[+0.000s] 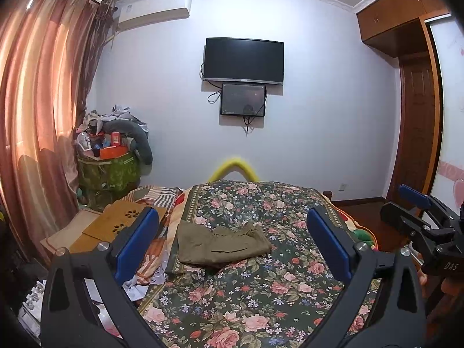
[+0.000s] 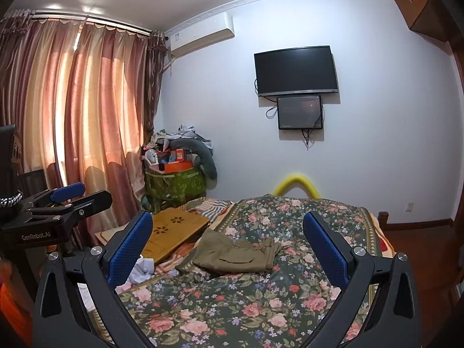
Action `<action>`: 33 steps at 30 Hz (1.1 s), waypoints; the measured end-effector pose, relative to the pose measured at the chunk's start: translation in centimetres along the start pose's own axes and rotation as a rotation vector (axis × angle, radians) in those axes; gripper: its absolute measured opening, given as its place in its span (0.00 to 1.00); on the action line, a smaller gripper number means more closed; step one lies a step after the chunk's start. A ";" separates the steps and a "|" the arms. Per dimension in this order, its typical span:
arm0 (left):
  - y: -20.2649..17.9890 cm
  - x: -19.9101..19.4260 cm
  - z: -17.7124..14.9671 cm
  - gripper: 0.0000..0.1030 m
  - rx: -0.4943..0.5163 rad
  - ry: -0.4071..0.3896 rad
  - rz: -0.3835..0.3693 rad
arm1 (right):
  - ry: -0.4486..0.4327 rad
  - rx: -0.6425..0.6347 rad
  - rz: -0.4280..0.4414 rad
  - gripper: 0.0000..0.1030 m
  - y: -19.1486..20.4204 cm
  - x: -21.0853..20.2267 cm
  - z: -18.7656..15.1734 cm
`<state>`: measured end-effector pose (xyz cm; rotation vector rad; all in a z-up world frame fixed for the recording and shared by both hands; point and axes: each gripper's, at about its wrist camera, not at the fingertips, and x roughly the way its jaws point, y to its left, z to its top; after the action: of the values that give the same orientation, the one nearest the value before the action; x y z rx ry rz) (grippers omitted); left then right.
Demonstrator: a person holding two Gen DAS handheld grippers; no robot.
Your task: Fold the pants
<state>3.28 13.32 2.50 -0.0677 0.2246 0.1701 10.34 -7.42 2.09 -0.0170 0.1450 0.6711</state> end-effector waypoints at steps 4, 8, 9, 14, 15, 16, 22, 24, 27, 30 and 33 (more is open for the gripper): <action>0.0 0.0 -0.1 1.00 -0.003 0.001 -0.004 | 0.001 0.003 0.000 1.00 -0.1 -0.1 0.1; 0.0 0.0 -0.1 1.00 -0.003 0.001 -0.004 | -0.001 0.005 0.000 1.00 -0.1 -0.1 0.1; 0.0 0.0 -0.1 1.00 -0.003 0.001 -0.005 | 0.000 0.005 0.001 1.00 -0.1 -0.2 0.1; -0.2 0.0 -0.1 1.00 -0.003 0.004 -0.009 | 0.001 0.005 0.001 1.00 -0.1 -0.1 0.0; -0.2 0.0 -0.1 1.00 -0.003 0.004 -0.009 | 0.001 0.005 0.001 1.00 -0.1 -0.2 0.0; -0.2 0.0 -0.1 1.00 -0.003 0.003 -0.011 | 0.000 0.005 0.001 1.00 -0.1 -0.2 0.0; -0.4 0.0 -0.1 1.00 -0.003 0.002 -0.016 | -0.003 0.010 -0.001 1.00 -0.2 -0.1 0.0; -0.4 0.0 -0.1 1.00 -0.004 0.002 -0.018 | -0.003 0.008 0.000 1.00 -0.2 -0.1 -0.1; -0.5 0.0 -0.1 1.00 -0.007 0.004 -0.026 | -0.004 0.010 -0.001 1.00 -0.3 -0.1 0.0; -0.7 0.1 -0.1 1.00 -0.006 0.004 -0.036 | -0.005 0.009 -0.002 1.00 -0.2 -0.1 -0.1; -0.8 0.1 -0.1 1.00 -0.003 0.002 -0.047 | -0.004 0.009 -0.002 1.00 -0.2 -0.1 -0.1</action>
<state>3.46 12.53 2.38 -0.0758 0.2247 0.1238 10.40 -7.68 2.04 -0.0073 0.1436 0.6680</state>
